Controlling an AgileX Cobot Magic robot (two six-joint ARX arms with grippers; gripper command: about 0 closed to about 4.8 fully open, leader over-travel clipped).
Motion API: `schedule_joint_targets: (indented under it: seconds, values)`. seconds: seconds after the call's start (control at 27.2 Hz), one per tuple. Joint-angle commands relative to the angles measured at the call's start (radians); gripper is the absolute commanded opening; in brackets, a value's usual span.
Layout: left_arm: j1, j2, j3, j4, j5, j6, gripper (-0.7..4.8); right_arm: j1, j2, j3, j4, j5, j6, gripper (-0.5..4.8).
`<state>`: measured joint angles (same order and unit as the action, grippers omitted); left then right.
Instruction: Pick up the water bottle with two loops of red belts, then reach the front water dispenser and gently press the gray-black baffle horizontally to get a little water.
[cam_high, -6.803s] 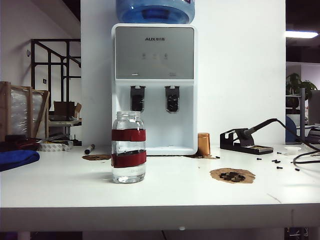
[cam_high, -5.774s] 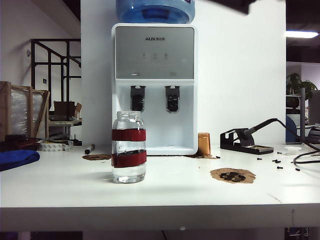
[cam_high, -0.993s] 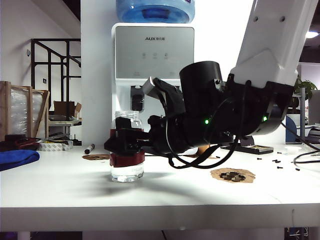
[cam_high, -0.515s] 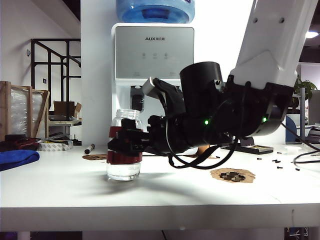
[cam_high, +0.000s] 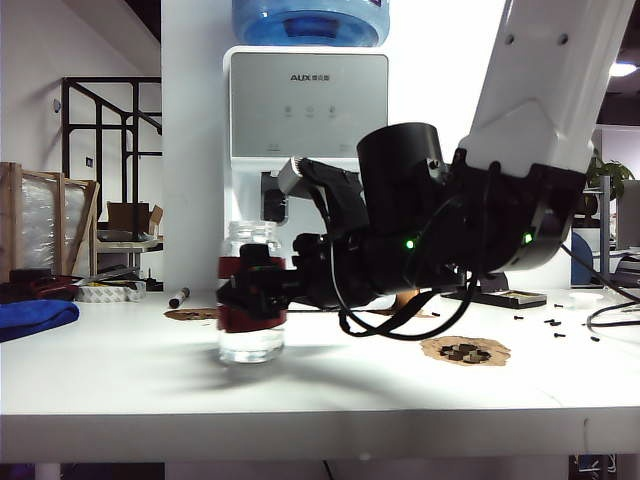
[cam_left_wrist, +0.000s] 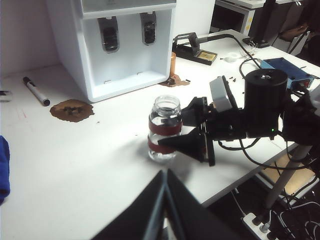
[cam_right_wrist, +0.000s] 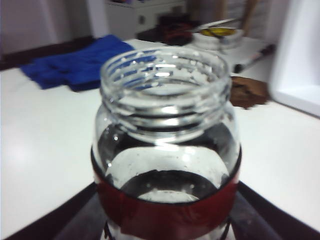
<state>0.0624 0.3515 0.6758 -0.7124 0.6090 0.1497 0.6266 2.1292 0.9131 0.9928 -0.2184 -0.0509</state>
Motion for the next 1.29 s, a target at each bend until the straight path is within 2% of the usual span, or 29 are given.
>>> schedule_joint_targets:
  seconds: [0.04,0.18,0.26,0.4,0.48,0.66,1.03,1.29]
  values:
    - [0.0,0.003,0.006,0.018,0.001,0.003,-0.05,0.001,-0.099,0.003,0.017,0.253,-0.048,0.19]
    - [0.0,0.003,0.006,0.018,0.005,0.002,-0.05,0.0,-0.159,0.006,0.033,0.558,-0.048,-0.02]
    - [0.0,0.003,0.007,0.018,0.005,-0.001,-0.05,-0.007,-0.157,0.012,0.041,0.613,-0.046,-0.02]
    - [0.0,0.003,0.007,0.018,0.01,-0.001,-0.05,-0.055,-0.122,0.051,0.04,0.582,-0.029,-0.02]
    - [-0.001,0.003,0.007,0.018,0.043,-0.001,-0.05,-0.077,-0.099,0.08,0.032,0.546,-0.028,-0.02]
    - [-0.014,0.003,0.007,0.018,0.072,-0.001,-0.05,-0.107,-0.016,0.22,-0.066,0.481,-0.029,-0.02]
    - [-0.076,0.075,0.007,0.031,0.061,-0.001,-0.05,-0.144,0.089,0.411,-0.141,0.488,-0.032,-0.02]
    - [-0.078,0.179,0.007,0.15,0.077,0.0,-0.05,-0.175,0.164,0.491,-0.141,0.465,-0.033,-0.02]
